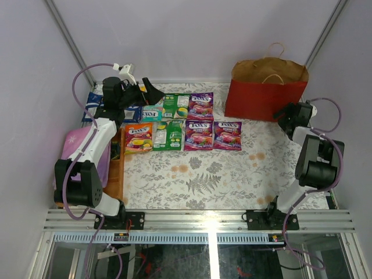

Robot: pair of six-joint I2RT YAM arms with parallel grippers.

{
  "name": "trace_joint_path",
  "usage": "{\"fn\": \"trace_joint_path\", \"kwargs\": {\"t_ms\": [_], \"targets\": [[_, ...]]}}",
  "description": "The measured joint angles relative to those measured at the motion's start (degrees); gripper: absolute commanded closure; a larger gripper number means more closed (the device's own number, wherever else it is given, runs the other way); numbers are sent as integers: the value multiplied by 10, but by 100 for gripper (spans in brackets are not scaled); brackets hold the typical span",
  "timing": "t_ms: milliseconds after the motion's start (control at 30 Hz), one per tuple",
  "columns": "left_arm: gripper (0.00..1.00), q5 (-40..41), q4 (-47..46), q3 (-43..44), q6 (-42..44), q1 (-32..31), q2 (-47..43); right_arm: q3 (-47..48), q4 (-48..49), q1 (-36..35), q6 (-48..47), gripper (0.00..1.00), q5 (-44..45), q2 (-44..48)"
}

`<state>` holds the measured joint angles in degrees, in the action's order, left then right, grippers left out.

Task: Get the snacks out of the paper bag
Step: Adjust the paper bag at the center of the board, then reset both arms

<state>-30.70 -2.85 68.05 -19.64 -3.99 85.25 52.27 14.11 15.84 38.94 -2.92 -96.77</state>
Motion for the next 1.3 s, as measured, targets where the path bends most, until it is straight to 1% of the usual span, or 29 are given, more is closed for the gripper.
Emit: {"fn": "trace_joint_path", "kwargs": {"t_ms": [167, 233, 333, 400, 500, 600, 767, 967, 1067, 1300], "targets": [[0, 0, 0, 0, 0, 1, 0, 36, -2, 0, -8, 25, -23, -56], [0, 0, 0, 0, 0, 2, 0, 45, -1, 0, -8, 22, -32, -70], [0, 0, 1, 0, 2, 3, 0, 45, 1, 0, -4, 13, -47, -72], [0, 0, 1, 0, 2, 3, 0, 29, 16, 0, 6, 1, -59, -61], [0, 2, 0, 0, 2, 3, 0, -18, 22, -2, 26, 1, -74, -14], [0, 7, 0, 0, 2, 3, 0, -85, 34, -15, 50, 0, -82, 66], [0, 23, -1, -1, 0, 3, 0, -144, 34, -77, 53, 1, -86, 163], [0, 58, -2, -25, -7, 4, -15, -147, 32, -168, 2, 0, -85, 208], [0, 74, -2, -37, -12, 5, -26, -127, 20, -205, -18, 0, -89, 210], [0, 96, -3, -52, -13, 7, -57, -89, 21, -241, -27, 1, -115, 210]]}}
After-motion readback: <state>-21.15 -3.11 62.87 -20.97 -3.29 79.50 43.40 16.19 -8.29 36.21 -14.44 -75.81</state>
